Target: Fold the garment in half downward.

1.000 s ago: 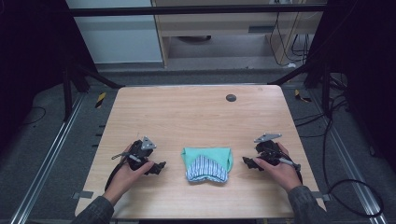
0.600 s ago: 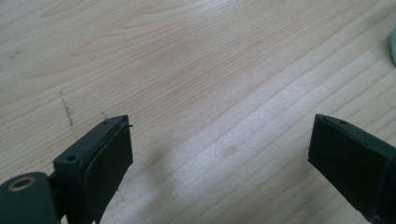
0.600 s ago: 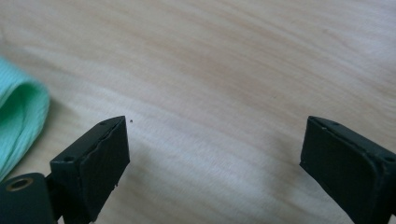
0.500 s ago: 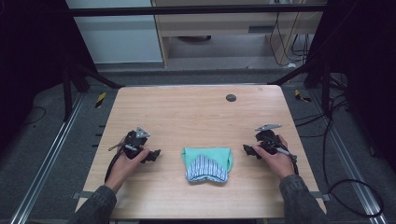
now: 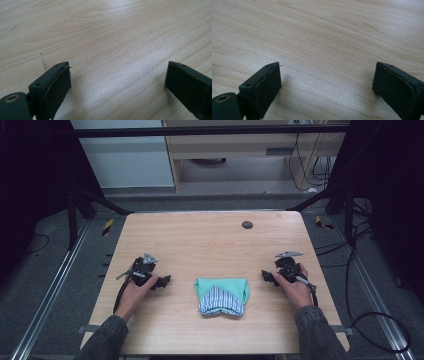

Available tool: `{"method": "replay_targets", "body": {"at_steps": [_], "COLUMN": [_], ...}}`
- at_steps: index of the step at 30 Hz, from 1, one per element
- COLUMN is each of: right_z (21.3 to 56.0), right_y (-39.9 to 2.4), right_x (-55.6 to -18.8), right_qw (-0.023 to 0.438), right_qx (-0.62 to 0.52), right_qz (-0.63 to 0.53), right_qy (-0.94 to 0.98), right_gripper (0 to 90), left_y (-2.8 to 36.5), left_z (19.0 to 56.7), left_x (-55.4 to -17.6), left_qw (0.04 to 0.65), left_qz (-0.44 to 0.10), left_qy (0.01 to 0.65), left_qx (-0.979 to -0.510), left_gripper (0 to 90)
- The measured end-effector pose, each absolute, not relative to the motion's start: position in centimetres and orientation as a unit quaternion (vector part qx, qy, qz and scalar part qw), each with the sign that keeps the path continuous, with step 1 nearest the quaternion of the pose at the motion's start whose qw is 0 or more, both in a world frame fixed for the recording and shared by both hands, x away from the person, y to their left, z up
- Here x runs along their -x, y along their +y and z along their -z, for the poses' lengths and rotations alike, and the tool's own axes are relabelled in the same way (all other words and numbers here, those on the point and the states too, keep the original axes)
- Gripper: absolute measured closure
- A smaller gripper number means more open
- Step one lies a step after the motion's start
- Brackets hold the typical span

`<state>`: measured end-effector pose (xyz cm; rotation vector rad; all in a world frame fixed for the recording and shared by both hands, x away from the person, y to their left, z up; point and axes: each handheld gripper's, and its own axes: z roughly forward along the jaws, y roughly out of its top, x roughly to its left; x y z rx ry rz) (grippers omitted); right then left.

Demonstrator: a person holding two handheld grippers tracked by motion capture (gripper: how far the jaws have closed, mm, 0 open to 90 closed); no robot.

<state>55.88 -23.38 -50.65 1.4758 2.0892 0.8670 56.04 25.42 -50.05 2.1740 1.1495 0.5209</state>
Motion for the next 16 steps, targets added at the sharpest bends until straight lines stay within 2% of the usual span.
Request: {"method": "replay_targets", "body": {"at_steps": [4, 7, 16], "right_z": [51.0, 51.1, 51.2], "right_y": [-23.3, -23.2, -21.4], "right_x": [-55.9, -55.9, -55.5], "right_qw": [0.227, 0.234, 0.260], "right_qx": [-0.533, -0.541, -0.613], "right_qz": [-0.318, -0.316, -0.293], "right_qy": [0.750, 0.744, 0.686], "right_gripper": [2.8, 0.8, 0.2], "left_y": [25.6, 25.8, 25.6], "left_z": [50.4, 50.8, 50.8], "left_x": [-56.4, -56.3, -56.1], "left_qw": [0.315, 0.333, 0.328], "left_qz": [-0.190, -0.196, -0.202], "left_qy": [0.455, 0.451, 0.463], "left_qx": [-0.811, -0.804, -0.798], "left_gripper": [0.1, 0.0, 0.0]}}
